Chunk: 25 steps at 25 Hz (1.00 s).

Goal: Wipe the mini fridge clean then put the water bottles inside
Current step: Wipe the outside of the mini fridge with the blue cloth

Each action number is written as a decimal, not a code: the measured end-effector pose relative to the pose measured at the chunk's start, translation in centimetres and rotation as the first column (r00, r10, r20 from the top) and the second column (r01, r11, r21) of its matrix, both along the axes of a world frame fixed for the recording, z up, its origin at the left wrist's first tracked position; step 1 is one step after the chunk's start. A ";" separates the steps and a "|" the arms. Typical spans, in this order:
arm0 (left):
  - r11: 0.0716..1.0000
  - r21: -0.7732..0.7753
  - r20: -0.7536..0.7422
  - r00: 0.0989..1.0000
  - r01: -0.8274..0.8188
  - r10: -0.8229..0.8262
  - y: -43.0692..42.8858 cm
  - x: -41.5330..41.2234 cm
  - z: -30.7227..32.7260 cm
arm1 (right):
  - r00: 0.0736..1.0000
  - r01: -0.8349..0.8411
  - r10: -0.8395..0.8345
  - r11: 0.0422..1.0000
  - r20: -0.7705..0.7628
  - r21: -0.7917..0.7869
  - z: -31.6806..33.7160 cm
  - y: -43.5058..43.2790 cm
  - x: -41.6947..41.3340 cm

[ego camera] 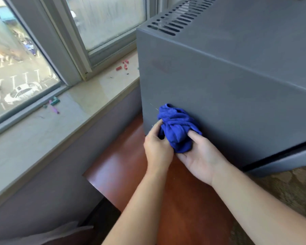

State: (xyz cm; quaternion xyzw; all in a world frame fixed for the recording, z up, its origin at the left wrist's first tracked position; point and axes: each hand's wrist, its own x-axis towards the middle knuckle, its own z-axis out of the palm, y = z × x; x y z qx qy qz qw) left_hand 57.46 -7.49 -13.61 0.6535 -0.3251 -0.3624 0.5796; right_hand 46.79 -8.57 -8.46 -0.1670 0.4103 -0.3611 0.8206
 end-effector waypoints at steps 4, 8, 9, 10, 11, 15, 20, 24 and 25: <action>0.999 -0.020 -0.015 0.999 -0.035 0.034 -2.9 7.2 1.1 | 0.999 -0.032 0.032 0.999 0.039 -0.009 -0.5 -3.7 8.1; 1.000 0.013 0.003 1.000 0.009 -0.009 -3.7 9.4 0.0 | 1.000 0.019 -0.020 0.999 0.015 0.042 -2.5 -5.0 10.7; 1.000 0.019 0.001 1.000 0.013 -0.013 -3.8 9.3 -0.7 | 0.999 0.038 -0.039 0.997 0.011 0.064 -3.2 -5.1 10.5; 0.999 0.036 -0.002 1.000 0.010 -0.010 -3.8 9.0 -1.5 | 0.998 0.059 -0.060 0.995 0.008 0.085 -3.9 -4.9 10.0; 0.998 0.059 -0.005 1.000 0.008 -0.008 -3.7 8.5 -2.4 | 0.997 0.079 -0.079 0.991 -0.001 0.108 -4.5 -4.7 9.4; 0.987 0.154 0.048 0.998 0.038 -0.046 -1.6 3.6 -5.4 | 0.988 0.145 -0.135 0.973 -0.070 0.181 -7.0 -2.2 4.4; 0.917 0.132 -0.140 0.923 0.377 -0.359 3.1 -6.2 -7.3 | 0.904 0.424 -0.392 0.874 -0.171 0.237 -10.0 3.3 -7.3; 0.846 0.141 -0.667 0.681 0.514 -0.302 6.6 -14.8 -4.8 | 0.792 0.609 -0.573 0.764 -0.210 0.212 -11.0 7.7 -15.8; 0.865 0.135 -0.679 0.680 0.484 -0.275 7.2 -16.4 -4.7 | 0.788 0.613 -0.574 0.762 -0.222 0.207 -10.8 8.1 -17.0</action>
